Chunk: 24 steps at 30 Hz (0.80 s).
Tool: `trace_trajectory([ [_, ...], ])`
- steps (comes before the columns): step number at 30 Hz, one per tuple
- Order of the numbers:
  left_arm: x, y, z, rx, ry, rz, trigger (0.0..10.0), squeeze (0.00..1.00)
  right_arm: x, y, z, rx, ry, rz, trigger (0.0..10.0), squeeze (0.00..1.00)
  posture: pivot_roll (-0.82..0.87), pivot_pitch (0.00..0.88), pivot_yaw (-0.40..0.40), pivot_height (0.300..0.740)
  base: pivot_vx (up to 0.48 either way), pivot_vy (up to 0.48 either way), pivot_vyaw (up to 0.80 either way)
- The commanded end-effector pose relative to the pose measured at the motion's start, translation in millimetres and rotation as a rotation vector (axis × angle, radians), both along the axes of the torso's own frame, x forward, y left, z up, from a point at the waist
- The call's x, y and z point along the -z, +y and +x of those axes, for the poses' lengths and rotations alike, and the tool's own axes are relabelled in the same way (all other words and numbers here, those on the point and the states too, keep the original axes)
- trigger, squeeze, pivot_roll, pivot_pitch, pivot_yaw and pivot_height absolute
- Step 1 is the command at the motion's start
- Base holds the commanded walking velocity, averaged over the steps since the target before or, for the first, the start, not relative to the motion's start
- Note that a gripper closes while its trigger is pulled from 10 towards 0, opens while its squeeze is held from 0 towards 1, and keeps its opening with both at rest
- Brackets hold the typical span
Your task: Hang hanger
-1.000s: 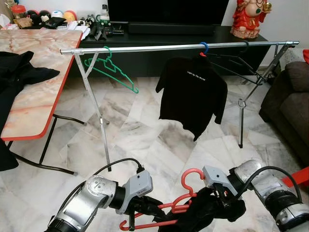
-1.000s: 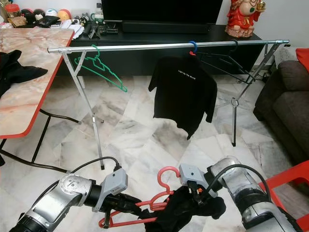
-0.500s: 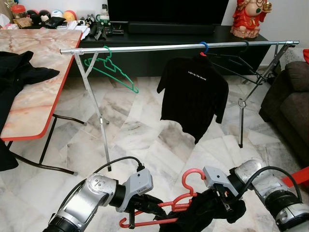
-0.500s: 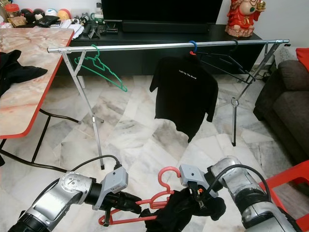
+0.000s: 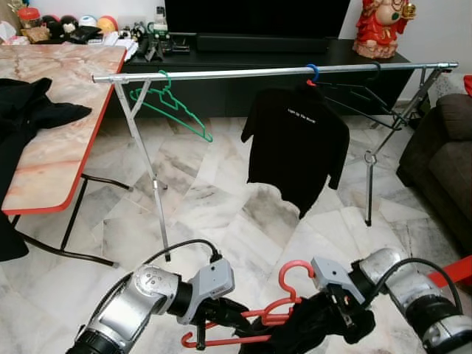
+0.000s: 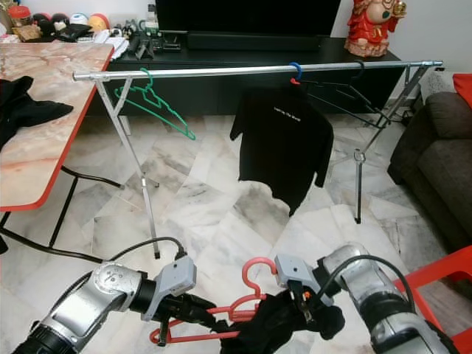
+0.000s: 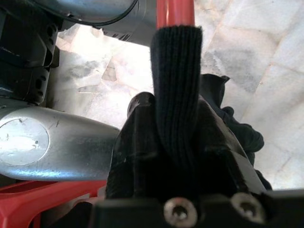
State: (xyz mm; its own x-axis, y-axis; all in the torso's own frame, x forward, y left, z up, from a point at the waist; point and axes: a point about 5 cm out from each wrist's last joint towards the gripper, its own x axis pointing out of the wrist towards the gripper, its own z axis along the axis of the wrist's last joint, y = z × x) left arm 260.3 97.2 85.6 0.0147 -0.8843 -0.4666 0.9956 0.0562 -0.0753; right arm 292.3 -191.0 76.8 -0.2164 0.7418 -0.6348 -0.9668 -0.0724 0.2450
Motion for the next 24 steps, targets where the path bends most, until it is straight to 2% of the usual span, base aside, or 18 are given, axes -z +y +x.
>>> trace_trajectory([
  [1,-13,-1.7,7.8,-0.015,-0.061,-0.04,10.0,0.0,5,4.7,-5.2,-0.043,0.025,0.003,0.0,0.0,-0.03,0.076,-0.051,0.74,0.0,0.0,0.0],
  [2,-13,-1.5,8.1,-0.012,-0.064,-0.037,10.0,0.0,6,4.1,-5.9,-0.042,0.027,0.003,0.0,0.0,-0.03,0.064,-0.048,0.74,0.0,0.0,0.0],
  [3,-13,-1.8,8.0,-0.005,-0.061,-0.038,10.0,0.13,7,3.6,-6.9,-0.044,0.028,0.0,0.0,0.0,-0.03,0.057,-0.046,0.74,0.0,0.0,0.0],
  [4,-12,-1.9,8.3,-0.002,-0.047,-0.044,10.0,1.0,8,3.4,-8.1,-0.047,0.031,-0.002,0.0,0.0,-0.03,0.044,-0.037,0.74,0.0,0.0,0.0],
  [7,-13,-0.9,8.7,-0.003,-0.021,-0.055,10.0,1.0,9,3.9,-8.3,-0.046,0.033,-0.001,0.0,0.0,-0.03,0.036,-0.033,0.74,0.0,0.0,0.0],
  [12,-13,3.3,9.7,0.009,-0.035,-0.035,10.0,1.0,11,4.0,-9.9,-0.048,0.036,-0.001,0.0,0.0,-0.03,0.024,-0.03,0.74,0.0,0.0,0.0],
  [18,-17,11.4,11.0,-0.006,-0.027,-0.04,10.0,1.0,22,2.2,-18.1,-0.044,0.044,-0.027,0.0,0.0,-0.02,0.015,-0.025,0.74,0.0,0.0,0.0],
  [24,-23,18.7,9.8,-0.009,-0.004,-0.065,10.0,1.0,35,-4.8,-23.7,0.029,0.011,-0.078,0.0,0.0,-0.02,0.018,-0.023,0.74,0.0,0.0,0.0],
])
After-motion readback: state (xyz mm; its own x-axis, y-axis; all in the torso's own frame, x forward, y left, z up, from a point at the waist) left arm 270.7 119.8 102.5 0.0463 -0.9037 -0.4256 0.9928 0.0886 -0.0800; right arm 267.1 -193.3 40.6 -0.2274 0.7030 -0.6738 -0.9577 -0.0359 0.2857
